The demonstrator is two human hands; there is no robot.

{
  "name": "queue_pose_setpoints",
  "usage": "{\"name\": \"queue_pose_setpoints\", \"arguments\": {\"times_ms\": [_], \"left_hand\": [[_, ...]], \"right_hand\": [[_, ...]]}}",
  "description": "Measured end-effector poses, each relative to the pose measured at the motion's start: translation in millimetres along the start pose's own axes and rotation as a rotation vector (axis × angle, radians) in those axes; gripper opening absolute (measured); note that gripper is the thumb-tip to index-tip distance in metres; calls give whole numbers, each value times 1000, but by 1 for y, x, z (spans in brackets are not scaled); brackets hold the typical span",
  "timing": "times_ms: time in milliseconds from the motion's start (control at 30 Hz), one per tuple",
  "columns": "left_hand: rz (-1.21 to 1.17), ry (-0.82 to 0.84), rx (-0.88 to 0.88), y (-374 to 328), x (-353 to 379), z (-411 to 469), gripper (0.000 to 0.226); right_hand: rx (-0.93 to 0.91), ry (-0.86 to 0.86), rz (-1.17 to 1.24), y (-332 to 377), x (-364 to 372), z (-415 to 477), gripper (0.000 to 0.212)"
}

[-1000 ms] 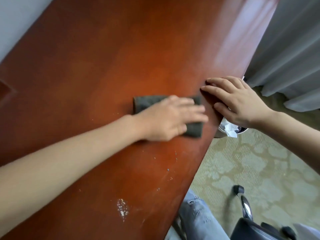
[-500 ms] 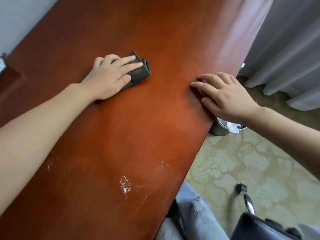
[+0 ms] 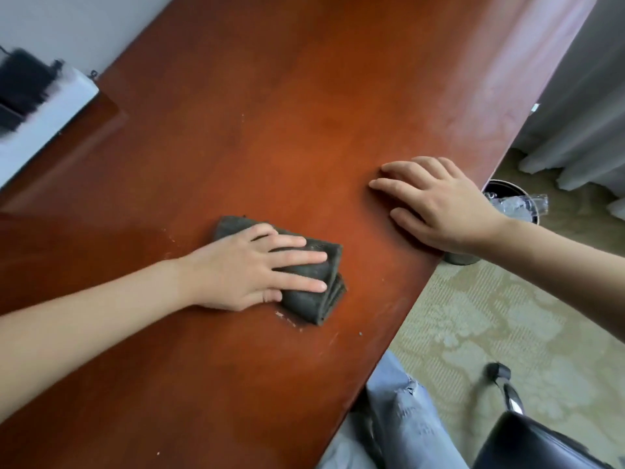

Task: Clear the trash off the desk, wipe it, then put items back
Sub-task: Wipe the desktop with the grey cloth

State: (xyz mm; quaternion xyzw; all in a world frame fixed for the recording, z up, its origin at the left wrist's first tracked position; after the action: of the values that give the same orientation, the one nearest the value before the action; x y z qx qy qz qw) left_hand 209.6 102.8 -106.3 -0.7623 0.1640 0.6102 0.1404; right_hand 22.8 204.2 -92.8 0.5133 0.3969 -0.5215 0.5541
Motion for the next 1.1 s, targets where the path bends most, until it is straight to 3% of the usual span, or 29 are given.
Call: {"name": "queue_pose_setpoints", "arguments": {"times_ms": [67,233,333,400,500,700,800,967,1033,1100], "left_hand": [[24,-40,-158,50,1,-12,59],[-132,-99,-919,211,-5,-38,52],[-259,-110,-1134,250,-6,-25,48],[-292,-109,-1101,244,-13,0,50],[-266,-113,-878,190,-22,40,61],[-205,-143,-358,-17,-18,51,56],[-204,-60,-208,-101,-13,46,56],[-154,-38,-148,-111,-1,11,56],[-132,-25,-238,-77,6,-15,59],[-137,-38,-442,-21,5,-48,59]], "right_hand": [[-7,7,11,-2,1,1,45],[0,-7,45,-5,1,0,45],[0,-11,65,-6,3,0,45],[4,-17,73,-8,4,-1,45],[-2,-21,64,-7,3,-1,44],[29,-19,45,-3,2,-4,45],[48,-24,44,11,2,-11,45],[48,-2,-10,49,7,-30,45],[84,12,-24,57,4,-32,46],[118,28,-30,64,0,-33,47]]}}
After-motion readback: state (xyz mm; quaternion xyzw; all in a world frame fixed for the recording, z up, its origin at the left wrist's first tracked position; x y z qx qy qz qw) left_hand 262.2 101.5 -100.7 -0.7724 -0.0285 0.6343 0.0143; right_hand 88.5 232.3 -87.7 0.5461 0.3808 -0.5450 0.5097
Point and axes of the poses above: each hand's wrist, its own z-axis towards the middle knuckle, its own x-axis out of the palm, y = z × x, the point moved 8 cm from there along z, towards the middle knuckle, and after that the axes turned 6 degrees about -x, right-handed, at the moved point
